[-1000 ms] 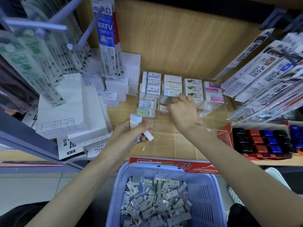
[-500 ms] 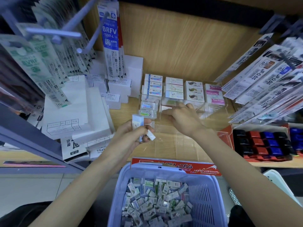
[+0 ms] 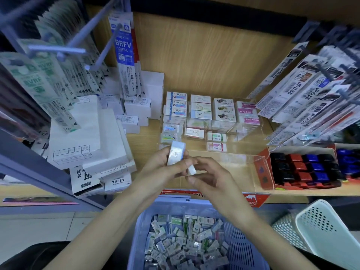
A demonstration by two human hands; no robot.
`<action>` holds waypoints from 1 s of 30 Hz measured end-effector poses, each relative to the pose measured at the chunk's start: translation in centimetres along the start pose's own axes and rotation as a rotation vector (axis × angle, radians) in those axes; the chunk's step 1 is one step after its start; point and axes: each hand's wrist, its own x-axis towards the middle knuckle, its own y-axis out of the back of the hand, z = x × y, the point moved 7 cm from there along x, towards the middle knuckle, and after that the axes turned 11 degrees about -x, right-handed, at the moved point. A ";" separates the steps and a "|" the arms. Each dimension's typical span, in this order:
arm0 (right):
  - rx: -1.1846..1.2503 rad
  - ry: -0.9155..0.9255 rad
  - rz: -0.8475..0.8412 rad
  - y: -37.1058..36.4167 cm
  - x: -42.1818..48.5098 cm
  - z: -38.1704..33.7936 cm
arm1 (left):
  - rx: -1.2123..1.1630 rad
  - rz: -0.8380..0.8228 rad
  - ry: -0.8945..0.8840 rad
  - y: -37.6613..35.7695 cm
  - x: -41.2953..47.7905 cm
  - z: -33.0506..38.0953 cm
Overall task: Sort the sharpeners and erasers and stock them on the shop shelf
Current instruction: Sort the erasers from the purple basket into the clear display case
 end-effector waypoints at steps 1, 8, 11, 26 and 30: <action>0.005 0.007 0.042 0.2 -0.1 0.1 | -0.015 -0.016 0.007 -0.4 -0.1 -0.1; 0.200 -0.047 0.243 3.3 -0.4 0.8 | 0.026 0.043 -0.054 0.5 0.3 0.1; 0.380 -0.098 0.259 3.8 -0.5 1.3 | 0.087 0.059 -0.001 1.2 0.6 -0.8; -0.564 0.292 0.257 3.7 -0.9 0.9 | 0.247 0.084 -0.038 1.5 0.9 -1.4; -0.779 0.345 0.354 4.9 1.2 0.3 | 0.275 0.150 -0.074 2.1 1.0 -1.0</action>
